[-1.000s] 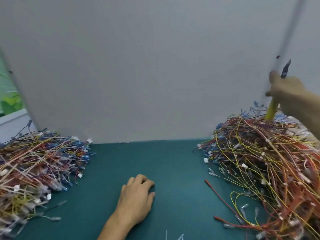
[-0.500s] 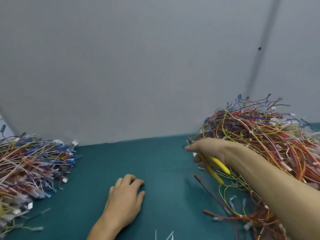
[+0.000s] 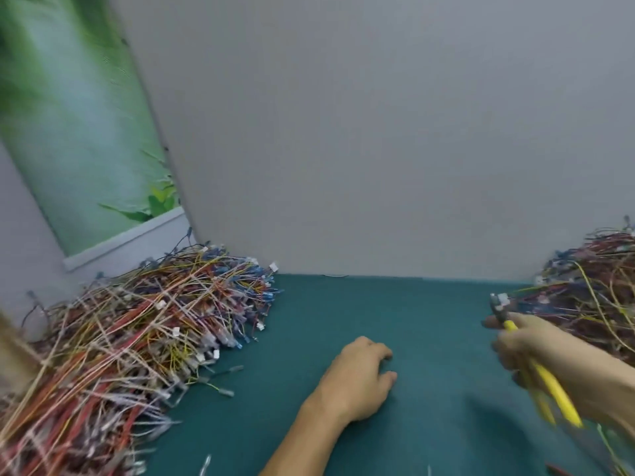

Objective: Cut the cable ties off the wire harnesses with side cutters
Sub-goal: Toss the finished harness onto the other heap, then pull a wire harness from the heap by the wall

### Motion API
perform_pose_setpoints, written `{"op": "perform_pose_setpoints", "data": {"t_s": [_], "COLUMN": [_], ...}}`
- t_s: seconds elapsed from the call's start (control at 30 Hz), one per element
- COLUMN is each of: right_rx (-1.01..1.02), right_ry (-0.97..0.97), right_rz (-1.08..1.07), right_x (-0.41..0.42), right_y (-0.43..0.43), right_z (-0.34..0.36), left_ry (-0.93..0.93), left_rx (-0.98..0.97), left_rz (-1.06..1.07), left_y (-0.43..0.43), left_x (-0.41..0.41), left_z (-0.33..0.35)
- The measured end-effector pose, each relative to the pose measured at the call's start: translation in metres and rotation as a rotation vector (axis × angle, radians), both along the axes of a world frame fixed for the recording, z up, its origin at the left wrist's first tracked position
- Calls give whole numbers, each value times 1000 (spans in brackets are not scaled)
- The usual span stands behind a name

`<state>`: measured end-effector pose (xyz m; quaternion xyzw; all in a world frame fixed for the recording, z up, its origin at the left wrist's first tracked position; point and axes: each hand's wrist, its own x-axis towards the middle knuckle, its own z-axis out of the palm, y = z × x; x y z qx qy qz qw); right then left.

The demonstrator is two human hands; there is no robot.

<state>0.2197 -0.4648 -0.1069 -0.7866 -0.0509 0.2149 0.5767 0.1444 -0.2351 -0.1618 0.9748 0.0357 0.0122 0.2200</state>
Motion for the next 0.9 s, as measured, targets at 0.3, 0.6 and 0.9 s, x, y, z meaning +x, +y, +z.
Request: {"op": "perform_pose_setpoints", "data": {"t_s": [0.3,0.6,0.9], "right_rx": [-842,-860,-857], "right_ry": [-815,-864,-862], "right_rz": [226,205,217], "right_x": [-37,-26,-25], "right_y": [40,36,36], "right_z": [-61,-74,-73], "left_ry": [-347,-467,-144], "left_rx": [234,502,573], "left_rz": [351,862,1041], "left_y": [57,141,184], "left_x": [-15,-38,-46], "left_z": [44,81,90]}}
